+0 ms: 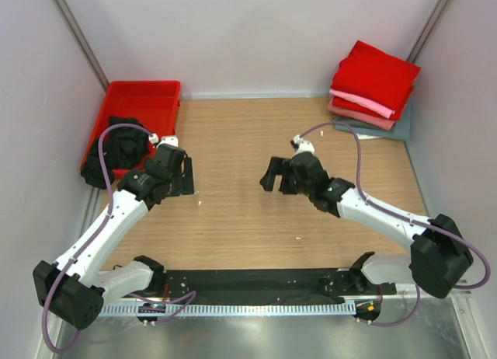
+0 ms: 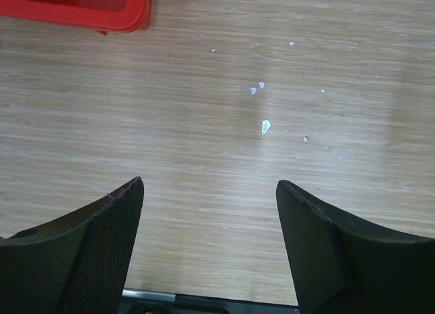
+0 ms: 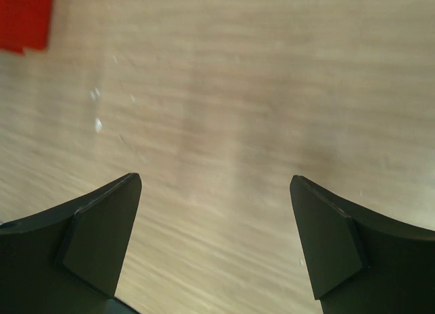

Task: Fold and stack the t-shirts
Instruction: Reset both grippers

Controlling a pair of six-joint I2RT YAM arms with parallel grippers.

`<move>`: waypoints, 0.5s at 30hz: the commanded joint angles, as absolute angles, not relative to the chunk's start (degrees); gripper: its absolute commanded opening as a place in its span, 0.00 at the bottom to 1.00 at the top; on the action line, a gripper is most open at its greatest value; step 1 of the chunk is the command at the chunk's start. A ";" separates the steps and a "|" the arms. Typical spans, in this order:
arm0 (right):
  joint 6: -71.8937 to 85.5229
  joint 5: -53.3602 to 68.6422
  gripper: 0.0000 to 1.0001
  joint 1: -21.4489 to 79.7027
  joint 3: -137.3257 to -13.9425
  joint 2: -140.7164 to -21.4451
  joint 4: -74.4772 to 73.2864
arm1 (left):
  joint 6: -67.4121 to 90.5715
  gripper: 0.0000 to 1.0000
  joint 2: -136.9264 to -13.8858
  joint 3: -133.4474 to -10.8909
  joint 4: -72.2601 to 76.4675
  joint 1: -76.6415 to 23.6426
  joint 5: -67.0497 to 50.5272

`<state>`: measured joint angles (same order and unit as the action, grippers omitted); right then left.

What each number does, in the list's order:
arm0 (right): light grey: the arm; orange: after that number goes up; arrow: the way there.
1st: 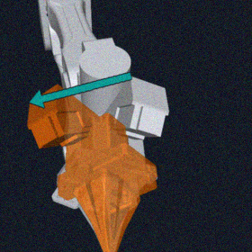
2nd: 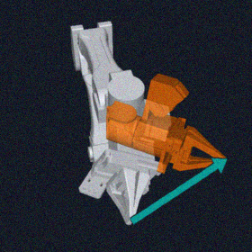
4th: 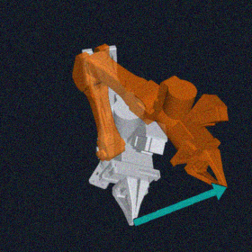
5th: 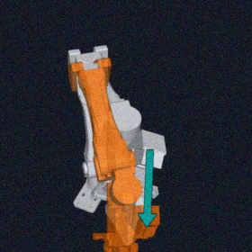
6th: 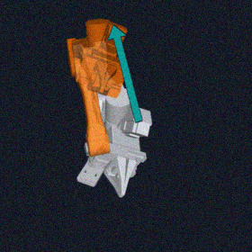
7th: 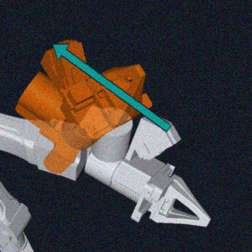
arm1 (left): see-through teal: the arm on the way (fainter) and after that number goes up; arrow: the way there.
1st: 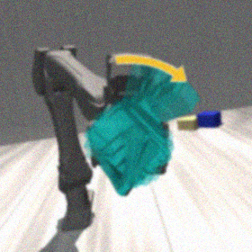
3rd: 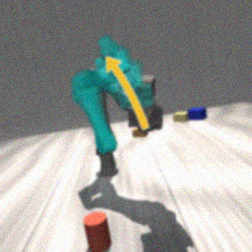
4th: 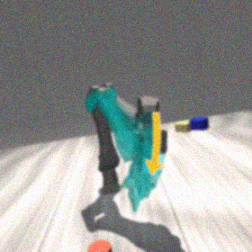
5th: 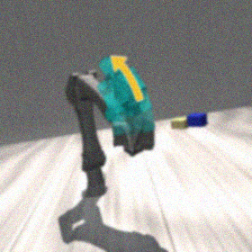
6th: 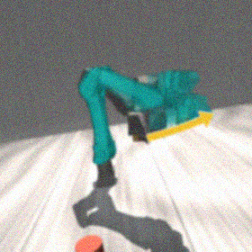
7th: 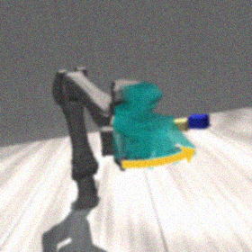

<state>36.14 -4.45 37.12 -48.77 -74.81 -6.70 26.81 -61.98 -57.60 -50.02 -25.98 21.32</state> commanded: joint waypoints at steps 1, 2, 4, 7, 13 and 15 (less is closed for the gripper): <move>35.51 -10.55 0.97 40.95 -41.17 -67.86 -5.54 | 26.89 0.80 -60.91 -58.80 -49.66 -26.19 20.83; 36.20 -10.63 0.98 41.48 -39.74 -65.24 -5.71 | 26.89 0.80 -60.82 -58.80 -49.57 -26.10 20.74; 37.17 -11.86 0.98 42.97 -36.32 -62.42 -6.76 | 26.81 0.80 -60.82 -58.80 -49.66 -26.10 20.65; 37.70 -13.27 0.98 43.68 -34.20 -57.23 -9.74 | 26.72 0.80 -60.91 -58.89 -49.75 -26.10 20.65; 33.93 -21.24 1.00 43.68 -36.90 -47.56 -19.83 | 26.81 0.80 -60.56 -58.80 -49.83 -26.10 20.30; 33.40 -25.47 1.00 43.68 -38.40 -45.63 -22.75 | 26.81 0.80 -60.56 -58.80 -49.75 -26.10 20.21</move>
<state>35.75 -16.27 43.44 -34.61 -48.60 -17.47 26.79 -61.95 -57.60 -50.04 -25.98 20.62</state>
